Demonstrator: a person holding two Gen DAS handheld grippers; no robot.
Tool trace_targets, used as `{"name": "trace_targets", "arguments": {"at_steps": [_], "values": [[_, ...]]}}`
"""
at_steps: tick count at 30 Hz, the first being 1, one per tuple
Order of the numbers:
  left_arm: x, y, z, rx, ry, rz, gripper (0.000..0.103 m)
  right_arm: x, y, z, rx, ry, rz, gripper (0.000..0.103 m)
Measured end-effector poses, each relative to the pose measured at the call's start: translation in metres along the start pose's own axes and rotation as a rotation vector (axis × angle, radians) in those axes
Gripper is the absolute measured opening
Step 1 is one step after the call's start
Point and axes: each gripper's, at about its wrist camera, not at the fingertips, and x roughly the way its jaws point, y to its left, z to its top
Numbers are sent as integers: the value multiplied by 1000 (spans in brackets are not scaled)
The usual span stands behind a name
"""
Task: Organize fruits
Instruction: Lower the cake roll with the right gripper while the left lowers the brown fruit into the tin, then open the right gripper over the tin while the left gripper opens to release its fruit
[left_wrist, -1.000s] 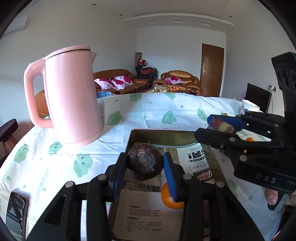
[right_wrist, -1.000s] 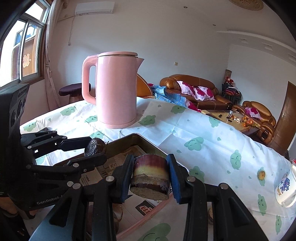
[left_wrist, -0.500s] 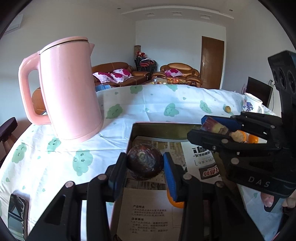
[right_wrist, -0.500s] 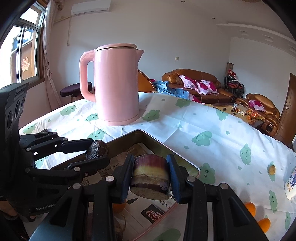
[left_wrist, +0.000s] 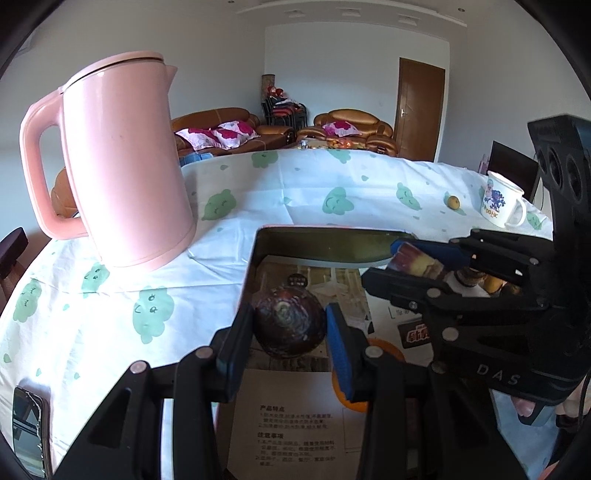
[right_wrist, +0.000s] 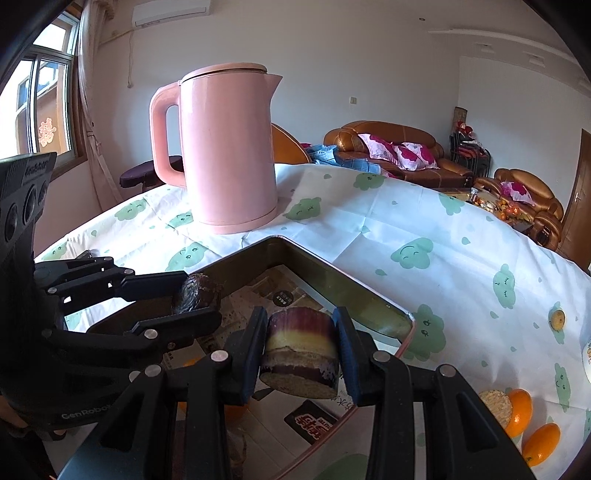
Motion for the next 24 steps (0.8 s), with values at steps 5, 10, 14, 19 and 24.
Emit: {"name": "trace_targets", "arguments": {"at_steps": [5, 10, 14, 19, 24], "values": [[2, -3, 0, 13, 14, 10, 42, 4, 0, -3, 3, 20, 7, 39], [3, -4, 0, 24, 19, 14, 42, 4, -2, -3, 11, 29, 9, 39], [3, -5, 0, 29, 19, 13, 42, 5, -3, -3, 15, 34, 13, 39], [2, -6, 0, 34, 7, 18, 42, 5, -2, -4, 7, 36, 16, 39], [-3, -4, 0, 30, -19, 45, 47, 3, -4, -5, 19, 30, -11, 47]]}}
